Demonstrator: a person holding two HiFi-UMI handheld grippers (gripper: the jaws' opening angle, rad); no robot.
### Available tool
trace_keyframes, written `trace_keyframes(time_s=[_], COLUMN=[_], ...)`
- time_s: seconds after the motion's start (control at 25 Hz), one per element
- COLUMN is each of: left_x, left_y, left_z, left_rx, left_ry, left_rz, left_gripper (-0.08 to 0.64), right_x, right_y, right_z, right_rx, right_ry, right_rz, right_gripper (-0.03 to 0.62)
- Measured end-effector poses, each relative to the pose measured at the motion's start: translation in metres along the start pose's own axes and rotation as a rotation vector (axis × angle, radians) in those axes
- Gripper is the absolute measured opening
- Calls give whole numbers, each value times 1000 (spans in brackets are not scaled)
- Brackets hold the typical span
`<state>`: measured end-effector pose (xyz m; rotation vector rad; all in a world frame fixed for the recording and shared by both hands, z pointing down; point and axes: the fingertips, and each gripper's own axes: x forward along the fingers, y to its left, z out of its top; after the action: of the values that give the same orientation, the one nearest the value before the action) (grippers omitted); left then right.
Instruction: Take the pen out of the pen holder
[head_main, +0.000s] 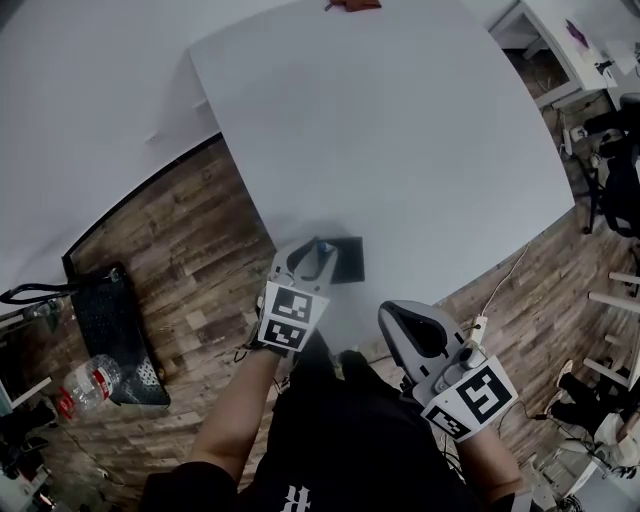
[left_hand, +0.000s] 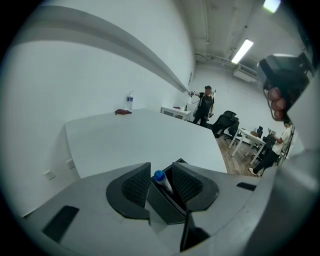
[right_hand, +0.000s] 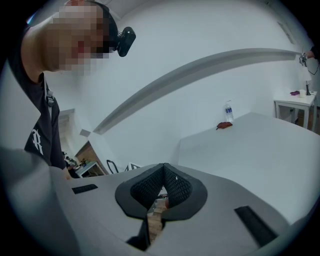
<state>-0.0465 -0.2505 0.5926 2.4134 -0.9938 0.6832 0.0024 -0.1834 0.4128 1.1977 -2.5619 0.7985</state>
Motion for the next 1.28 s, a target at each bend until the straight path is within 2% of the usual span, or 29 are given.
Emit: trace_keyframes(time_s=[0.36, 0.76, 1.04, 1.28], left_x=[12, 12, 5, -14], left_y=[3, 1, -8, -10], left_z=[-11, -12, 2, 25], left_rx=[29, 34, 14, 28], left_ry=[43, 17, -12, -49], left_rz=[21, 65, 65, 88], left_gripper=[117, 79, 66, 66], right_x=[3, -4, -16, -22], right_y=[-11, -16, -17, -15], right_z=[1, 2, 2, 4], right_rx=[16, 15, 12, -6], right_ry=[10, 0, -15, -30], right_rz=[-24, -37, -33, -19], right_gripper=[11, 11, 11, 11])
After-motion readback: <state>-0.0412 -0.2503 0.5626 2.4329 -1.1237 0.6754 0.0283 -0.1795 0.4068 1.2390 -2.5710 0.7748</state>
